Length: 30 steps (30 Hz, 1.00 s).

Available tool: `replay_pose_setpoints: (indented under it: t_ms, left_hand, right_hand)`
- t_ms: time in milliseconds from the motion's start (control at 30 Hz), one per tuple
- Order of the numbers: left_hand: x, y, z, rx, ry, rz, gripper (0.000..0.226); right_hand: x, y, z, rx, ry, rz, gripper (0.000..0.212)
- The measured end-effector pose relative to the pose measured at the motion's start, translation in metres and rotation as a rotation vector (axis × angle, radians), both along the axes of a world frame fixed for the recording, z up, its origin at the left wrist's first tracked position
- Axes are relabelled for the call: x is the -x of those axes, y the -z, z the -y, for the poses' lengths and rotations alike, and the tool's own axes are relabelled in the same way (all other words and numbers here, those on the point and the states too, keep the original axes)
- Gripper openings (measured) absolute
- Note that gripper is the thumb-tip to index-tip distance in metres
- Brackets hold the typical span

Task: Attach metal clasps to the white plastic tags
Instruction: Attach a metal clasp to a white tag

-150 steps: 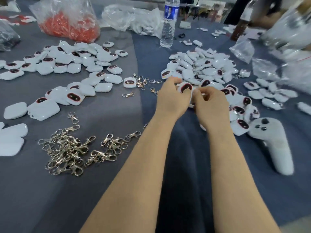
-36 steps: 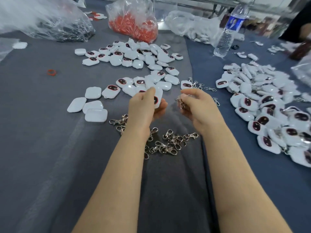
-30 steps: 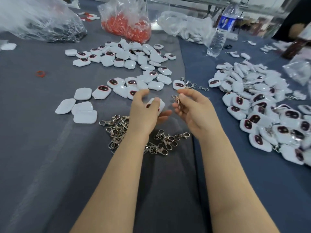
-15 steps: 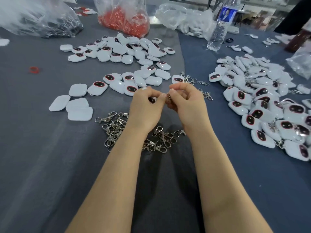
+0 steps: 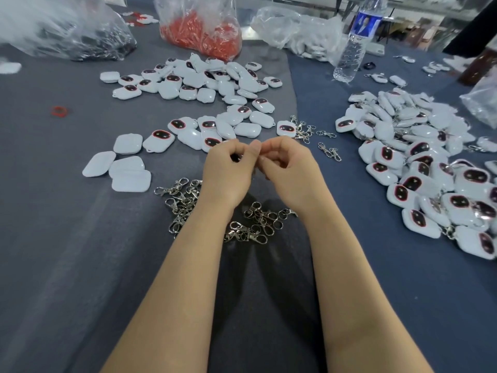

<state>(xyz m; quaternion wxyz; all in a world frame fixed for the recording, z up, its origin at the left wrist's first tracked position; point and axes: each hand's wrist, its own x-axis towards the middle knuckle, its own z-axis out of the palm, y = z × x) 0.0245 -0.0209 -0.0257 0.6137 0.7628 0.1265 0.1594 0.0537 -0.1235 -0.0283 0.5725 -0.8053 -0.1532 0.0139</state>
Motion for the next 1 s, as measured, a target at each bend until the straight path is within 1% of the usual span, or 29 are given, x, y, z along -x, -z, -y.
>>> replay_pose_setpoints:
  t_ms: [167,267,367,500,633,700,833,900,1000]
  left_hand:
    - [0.002,-0.002,0.000,0.060,-0.005,-0.004,0.024]
    - [0.000,0.000,0.000,0.093,-0.019,-0.020,0.023]
    - [-0.001,0.002,0.000,0.032,0.001,-0.001,0.015]
    - [-0.003,0.006,0.001,-0.074,0.026,0.021,0.007]
    - [-0.007,0.013,0.000,-0.166,-0.001,0.007,0.008]
    - [-0.008,0.014,0.001,-0.212,-0.028,0.003,0.008]
    - [-0.007,0.015,0.004,-0.257,-0.042,0.040,0.006]
    - [-0.006,0.013,0.004,-0.268,-0.048,0.067,0.004]
    - [-0.006,0.012,0.005,-0.275,-0.050,0.085,0.007]
  right_hand:
    - [-0.001,0.000,0.000,0.028,0.052,0.001,0.012]
    - [-0.001,-0.001,0.002,-0.029,0.149,-0.007,0.013]
    - [-0.002,-0.002,0.003,-0.068,0.205,-0.039,0.013]
    - [-0.002,-0.001,0.002,-0.044,0.222,-0.053,0.014]
    - [-0.002,0.001,0.001,-0.018,0.224,-0.046,0.015]
    - [-0.001,0.002,-0.001,0.007,0.218,-0.006,0.014]
    - [0.002,0.001,-0.003,0.018,0.203,0.080,0.018]
    - [0.003,0.001,-0.004,0.013,0.212,0.089,0.019]
    - [0.001,0.000,-0.004,-0.020,0.263,0.061,0.019]
